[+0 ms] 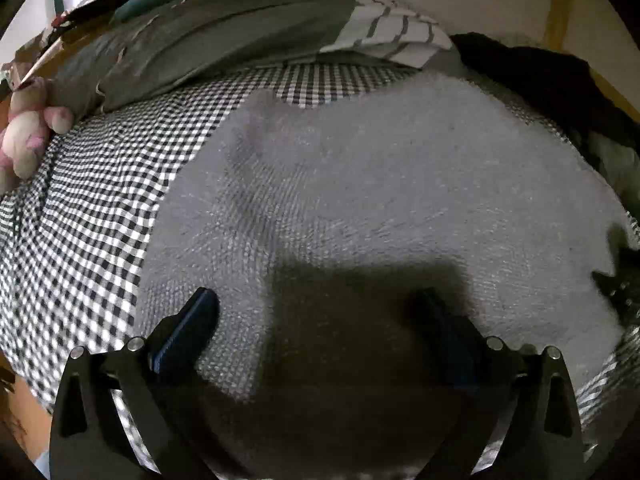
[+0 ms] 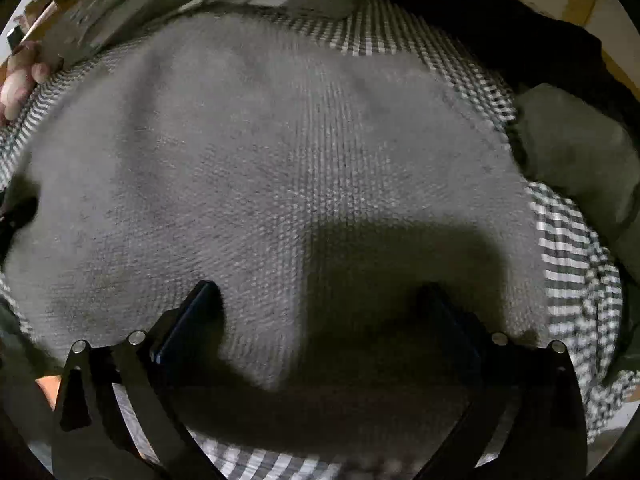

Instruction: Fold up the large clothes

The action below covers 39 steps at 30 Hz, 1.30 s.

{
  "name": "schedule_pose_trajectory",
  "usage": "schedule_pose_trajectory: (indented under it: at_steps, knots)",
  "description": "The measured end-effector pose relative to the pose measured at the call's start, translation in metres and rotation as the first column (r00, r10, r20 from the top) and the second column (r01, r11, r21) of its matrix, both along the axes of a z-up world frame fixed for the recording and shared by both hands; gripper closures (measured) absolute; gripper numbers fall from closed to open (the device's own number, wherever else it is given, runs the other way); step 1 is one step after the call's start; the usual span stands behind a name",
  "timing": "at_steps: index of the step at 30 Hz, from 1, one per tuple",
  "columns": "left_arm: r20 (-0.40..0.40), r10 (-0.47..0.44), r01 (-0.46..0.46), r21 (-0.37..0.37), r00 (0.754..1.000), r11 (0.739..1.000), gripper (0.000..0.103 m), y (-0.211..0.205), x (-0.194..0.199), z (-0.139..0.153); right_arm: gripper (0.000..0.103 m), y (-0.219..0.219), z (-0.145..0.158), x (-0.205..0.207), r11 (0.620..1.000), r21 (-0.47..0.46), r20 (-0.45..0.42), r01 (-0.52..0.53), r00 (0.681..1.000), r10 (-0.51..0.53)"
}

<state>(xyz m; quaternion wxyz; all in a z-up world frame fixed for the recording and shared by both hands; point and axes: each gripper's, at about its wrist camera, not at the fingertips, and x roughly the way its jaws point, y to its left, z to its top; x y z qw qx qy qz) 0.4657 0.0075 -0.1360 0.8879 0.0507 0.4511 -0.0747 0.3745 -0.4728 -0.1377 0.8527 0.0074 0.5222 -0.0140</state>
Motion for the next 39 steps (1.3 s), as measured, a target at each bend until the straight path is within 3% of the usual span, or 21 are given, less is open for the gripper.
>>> schedule_pose_trajectory:
  at_steps: [4,7,9,12,13,15,17,18,20,21,23,24,27,29,30,33,35,36,37,38,39]
  knots:
    - [-0.002,-0.022,0.022,-0.026,1.0,0.999,0.004,0.006,-0.002,0.001,0.002,-0.014,0.007,-0.016,0.997,0.075,0.069,0.034,0.997,-0.039]
    - [0.033,-0.017,0.019,-0.066,0.999,0.998,0.004,0.005,-0.011,0.014,0.003,-0.042,0.038,-0.066,0.946,0.272,0.182,0.175,0.956,-0.229]
    - [0.123,-0.016,0.038,-0.175,0.992,0.984,0.005,0.011,-0.031,0.033,0.003,-0.072,0.046,-0.111,0.815,0.521,0.182,0.252,0.901,-0.395]
    - [0.21,-0.054,0.121,-0.316,0.976,0.941,0.005,-0.007,-0.054,0.069,0.003,-0.086,0.031,-0.152,0.651,0.696,0.105,0.304,0.853,-0.51]
    - [0.218,-0.089,0.163,-0.35,0.972,0.923,0.005,-0.021,-0.057,0.076,0.003,-0.081,0.022,-0.151,0.621,0.717,0.07,0.318,0.853,-0.517]
    - [0.191,-0.147,0.205,-0.335,0.971,0.92,0.005,-0.058,-0.05,0.079,0.003,-0.071,0.0,-0.149,0.562,0.76,0.003,0.327,0.863,-0.505]
    - [0.153,-0.144,0.177,-0.234,0.978,0.956,0.005,-0.09,-0.029,0.067,0.003,-0.061,-0.026,-0.14,0.473,0.822,-0.072,0.317,0.882,-0.466]
    - [0.097,-0.136,0.152,-0.184,0.986,0.971,0.005,-0.104,-0.013,0.051,0.003,-0.058,-0.036,-0.132,0.422,0.854,-0.093,0.305,0.887,-0.452]
    - [-0.058,-0.124,0.112,-0.171,0.991,0.979,0.005,-0.115,0.012,0.009,0.003,-0.053,-0.04,-0.131,0.384,0.882,-0.068,0.273,0.88,-0.47]
    - [-0.061,-0.13,0.121,-0.137,0.99,0.983,0.005,-0.118,0.014,0.0,0.003,-0.057,-0.041,-0.132,0.361,0.893,-0.057,0.27,0.862,-0.504]
    - [0.008,-0.142,0.142,-0.092,0.99,0.986,0.005,-0.121,0.004,-0.002,0.003,-0.063,-0.046,-0.13,0.294,0.921,-0.061,0.255,0.841,-0.538]
    - [0.007,-0.137,0.137,-0.107,0.991,0.985,0.005,-0.119,0.002,-0.001,0.003,-0.067,-0.049,-0.127,0.253,0.937,-0.06,0.239,0.828,-0.558]
    - [-0.006,-0.133,0.129,-0.185,0.991,0.974,0.005,-0.105,0.0,0.008,0.003,-0.077,-0.051,-0.122,0.208,0.95,-0.069,0.235,0.803,-0.592]
    - [-0.012,-0.132,0.127,-0.197,0.991,0.972,0.005,-0.099,-0.001,0.008,0.003,-0.085,-0.047,-0.128,0.168,0.962,-0.066,0.215,0.78,-0.623]
    - [-0.012,-0.139,0.134,-0.192,0.99,0.972,0.005,-0.098,-0.002,0.007,0.004,-0.088,-0.043,-0.133,0.154,0.972,-0.039,0.179,0.764,-0.644]
    - [-0.006,-0.166,0.164,-0.112,0.986,0.98,0.005,-0.108,-0.009,-0.001,0.009,-0.091,-0.027,-0.137,0.199,0.971,0.027,0.129,0.774,-0.632]
    - [0.007,-0.158,0.158,-0.096,0.987,0.983,0.005,-0.11,-0.006,-0.004,0.025,-0.086,-0.014,-0.131,0.284,0.948,0.063,0.143,0.791,-0.609]
    - [0.009,-0.152,0.152,-0.095,0.988,0.984,0.005,-0.11,-0.006,-0.004,0.036,-0.083,-0.009,-0.124,0.346,0.92,0.064,0.185,0.8,-0.597]
    - [0.01,-0.148,0.149,-0.096,0.989,0.984,0.005,-0.11,-0.006,-0.003,0.042,-0.081,-0.012,-0.118,0.38,0.891,0.025,0.25,0.808,-0.589]
    - [0.011,-0.149,0.15,-0.095,0.989,0.984,0.005,-0.11,-0.004,-0.002,0.043,-0.079,-0.022,-0.107,0.385,0.856,-0.074,0.346,0.817,-0.572]
    - [0.015,-0.15,0.15,-0.095,0.989,0.984,0.005,-0.11,-0.005,-0.002,0.049,-0.079,-0.034,-0.102,0.351,0.85,-0.133,0.393,0.805,-0.579]
